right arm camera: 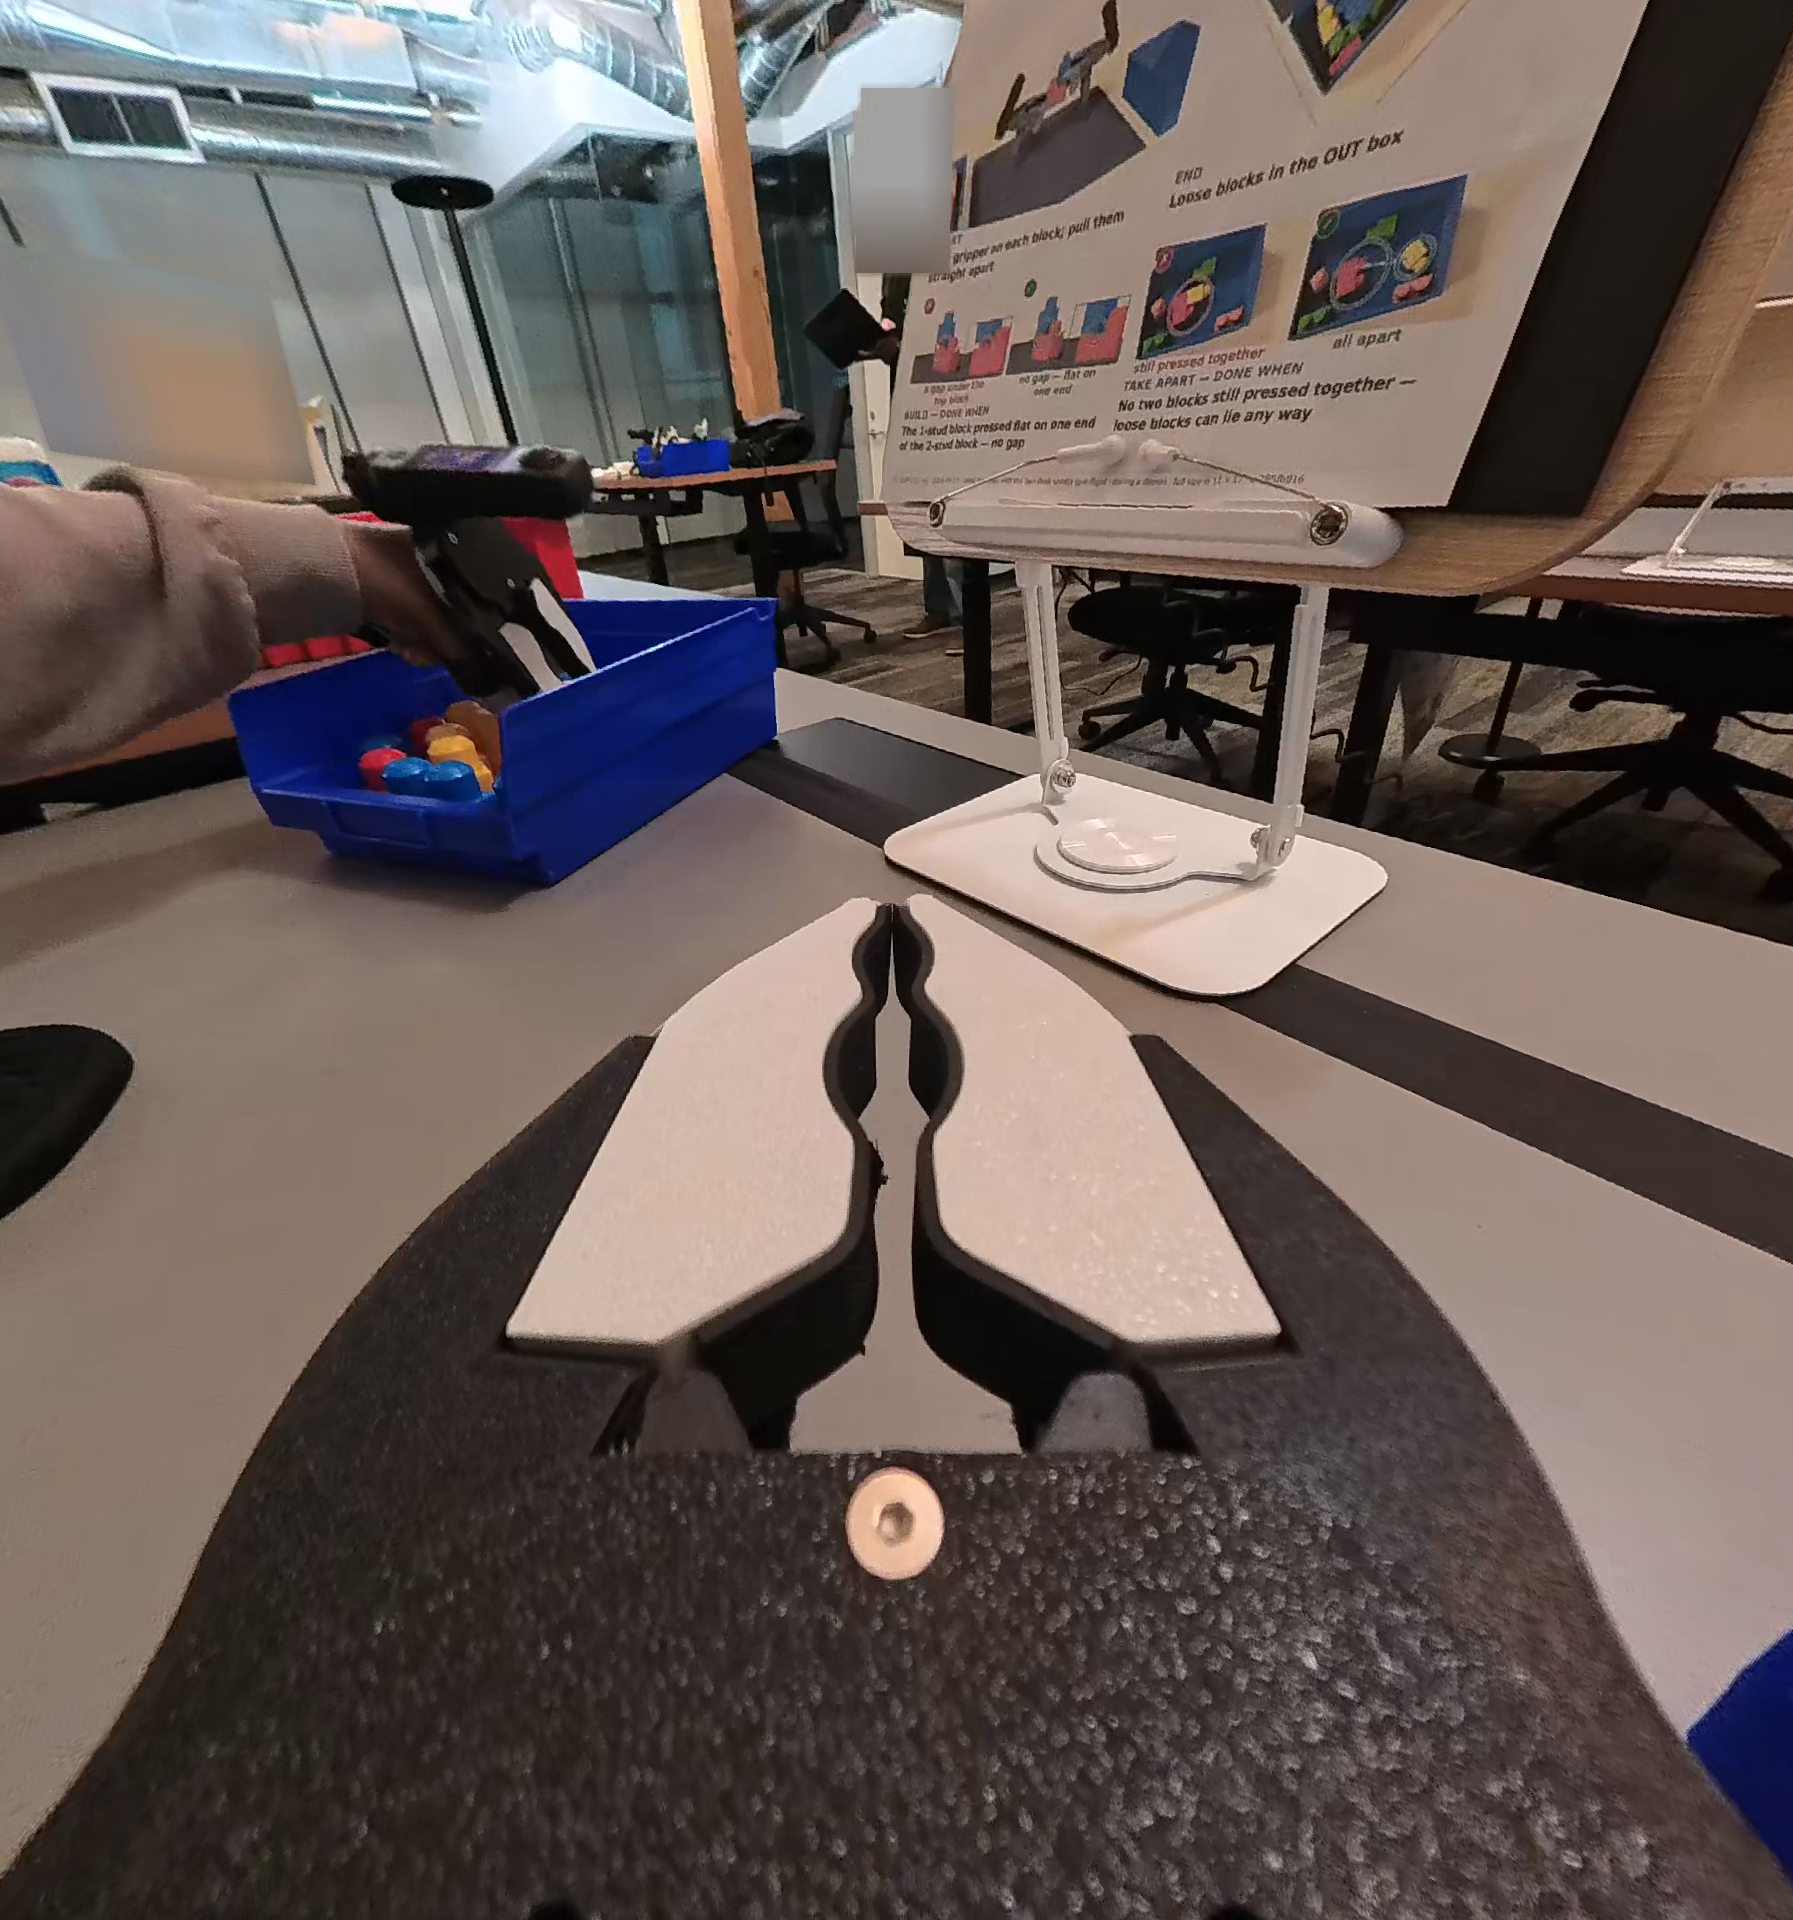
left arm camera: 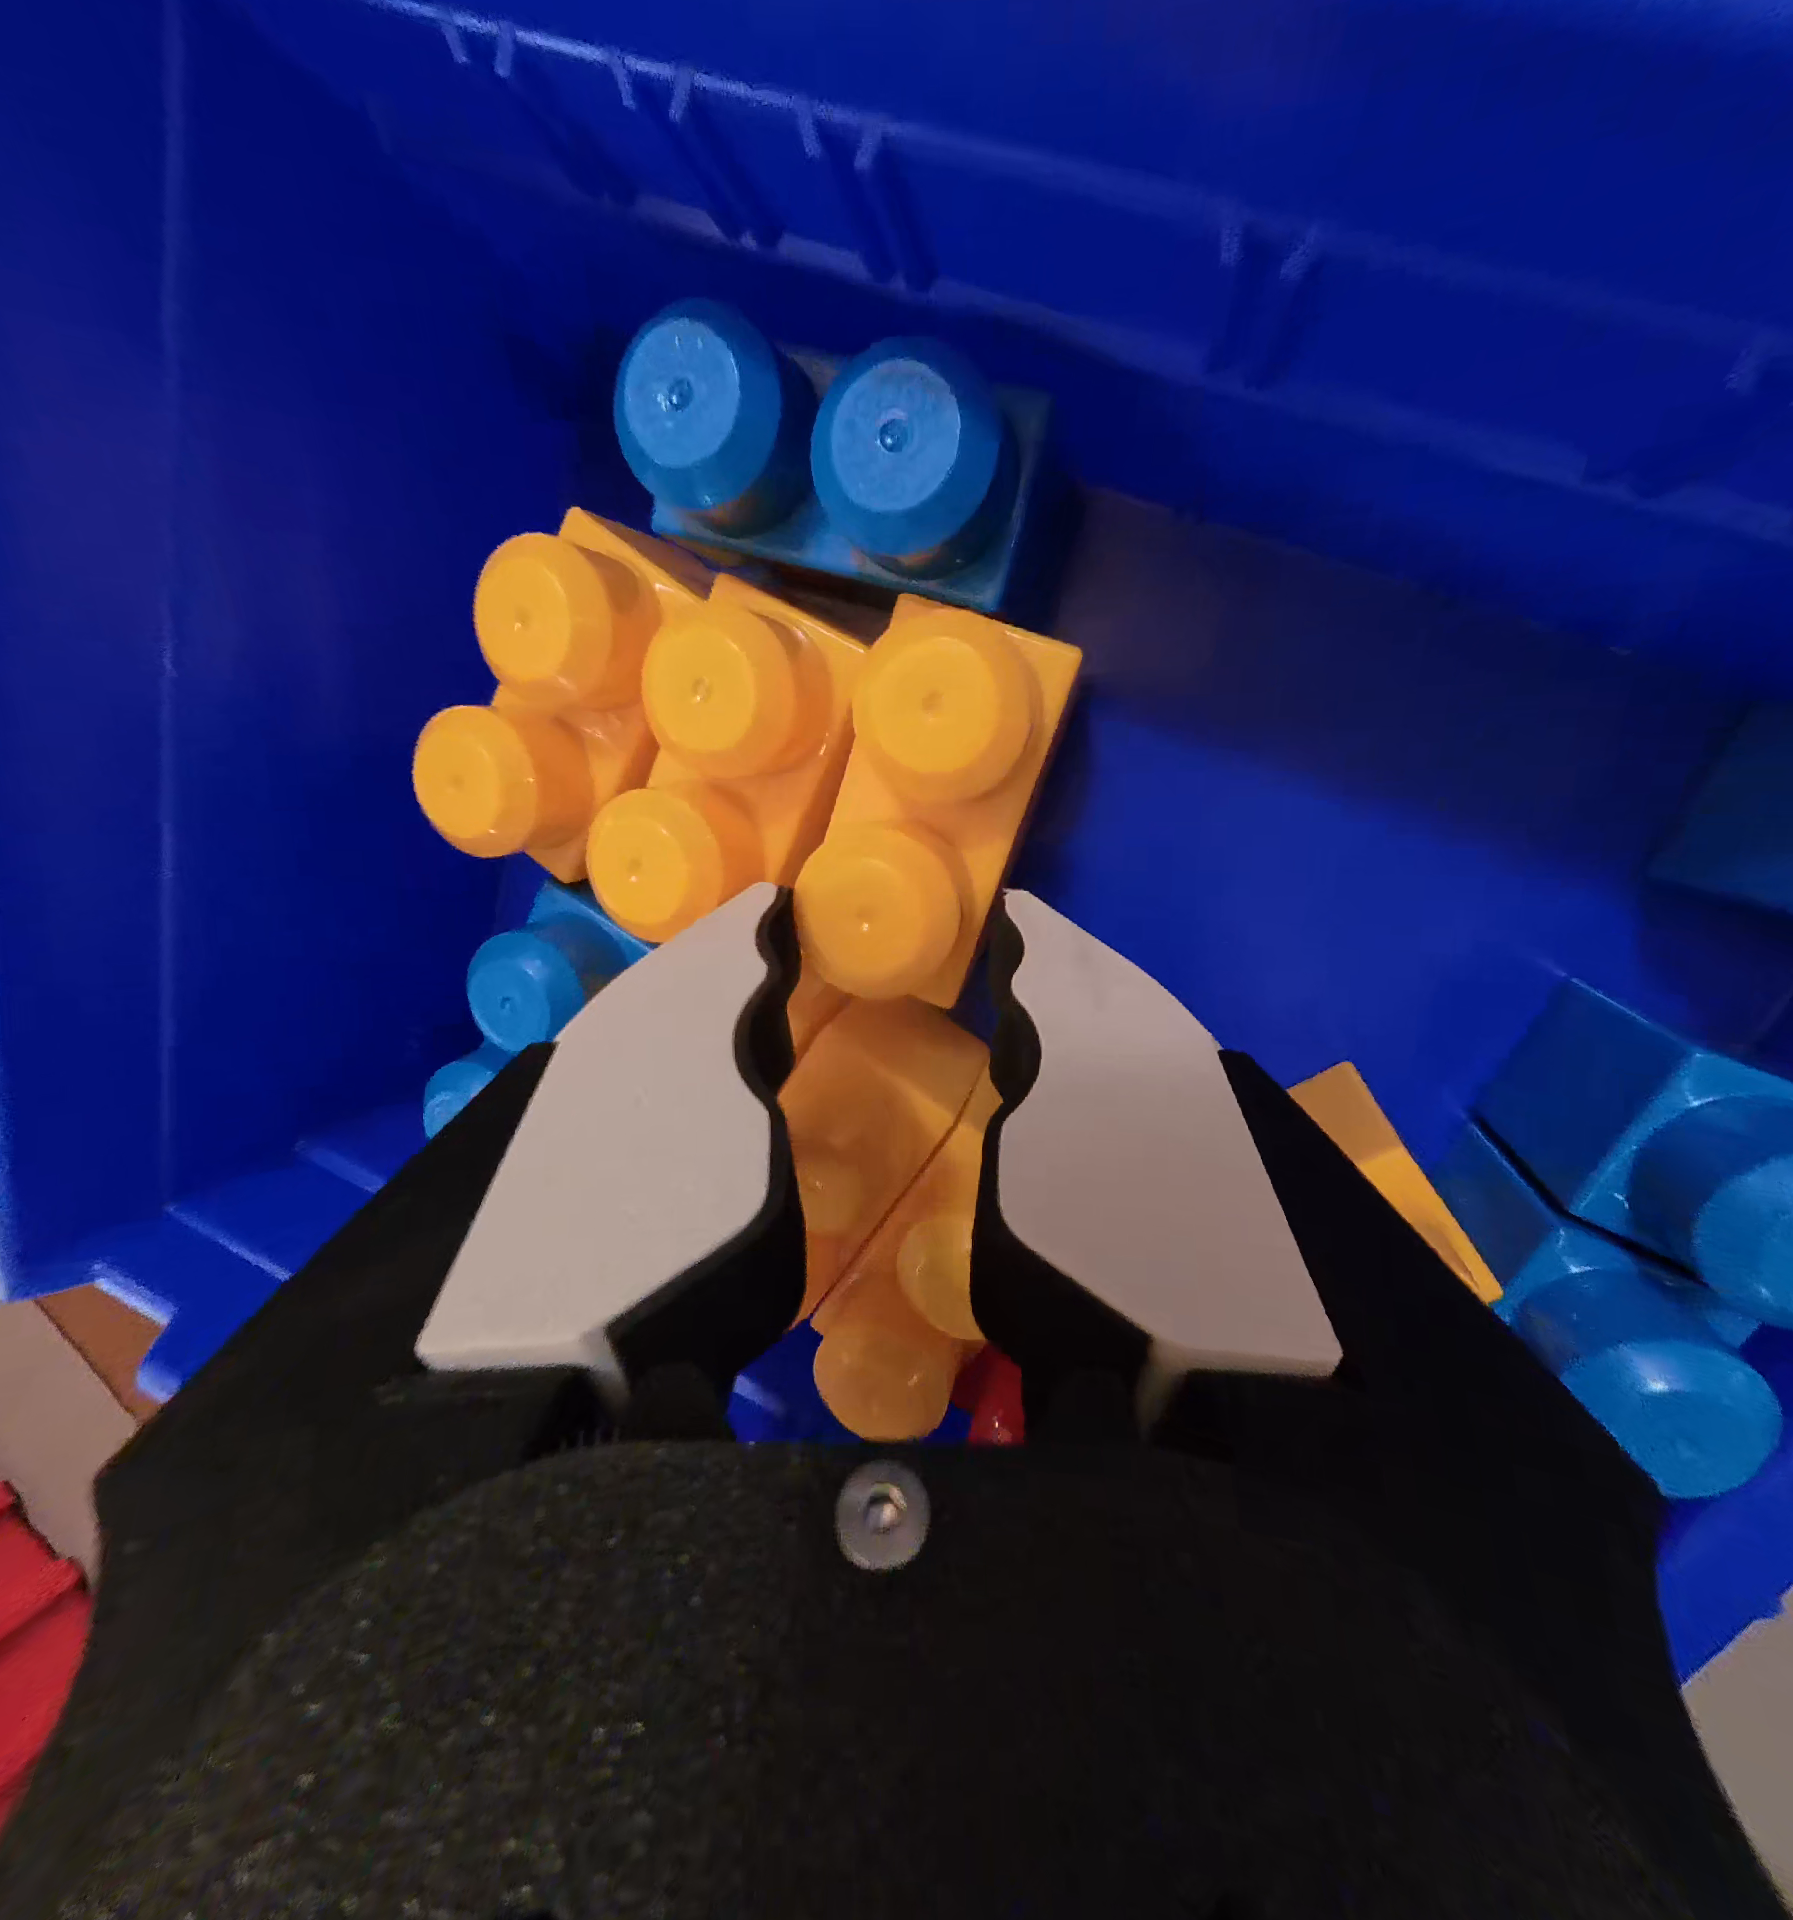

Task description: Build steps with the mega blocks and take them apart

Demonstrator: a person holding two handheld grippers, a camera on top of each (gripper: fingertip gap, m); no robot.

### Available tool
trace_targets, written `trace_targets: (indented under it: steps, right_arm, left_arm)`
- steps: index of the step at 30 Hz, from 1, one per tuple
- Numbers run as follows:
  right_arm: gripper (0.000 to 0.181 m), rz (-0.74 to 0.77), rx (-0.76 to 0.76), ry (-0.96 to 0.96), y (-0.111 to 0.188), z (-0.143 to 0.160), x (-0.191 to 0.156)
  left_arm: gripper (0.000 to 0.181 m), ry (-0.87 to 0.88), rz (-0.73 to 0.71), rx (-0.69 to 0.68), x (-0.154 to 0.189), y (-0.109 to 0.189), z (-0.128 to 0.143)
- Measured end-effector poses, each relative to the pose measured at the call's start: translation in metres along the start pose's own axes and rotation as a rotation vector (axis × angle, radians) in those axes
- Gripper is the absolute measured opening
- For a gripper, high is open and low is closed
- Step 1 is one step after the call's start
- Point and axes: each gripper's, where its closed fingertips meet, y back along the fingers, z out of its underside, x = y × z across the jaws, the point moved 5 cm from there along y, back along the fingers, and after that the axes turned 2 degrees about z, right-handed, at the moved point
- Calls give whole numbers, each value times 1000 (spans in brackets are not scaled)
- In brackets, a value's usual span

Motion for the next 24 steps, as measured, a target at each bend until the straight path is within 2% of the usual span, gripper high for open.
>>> trace_targets:
  steps: [6, 12, 15, 18, 21, 24]
  right_arm:
    - [0, -5, -7, 9, -1, 1, -2]
    - [0, -20, -9, 16, -3, 0, -8]
    - [1, -45, 2, 23, -4, -2, -14]
    - [11, -115, 16, 29, -6, -5, -27]
    - [24, -166, -18, 98, -8, -6, -43]
    - [37, -216, -97, 192, -13, 0, -62]
  left_arm:
    - [34, -21, -56, 88, 6, 35, -5]
    - [34, -61, -163, 290, 35, 109, -35]
    - [34, -113, -128, 419, 78, 146, -60]
    - [34, -202, -42, 492, 135, 164, -81]
    - [34, -279, 83, 527, 193, 161, -97]
    - [34, -356, 192, 524, 247, 143, -106]
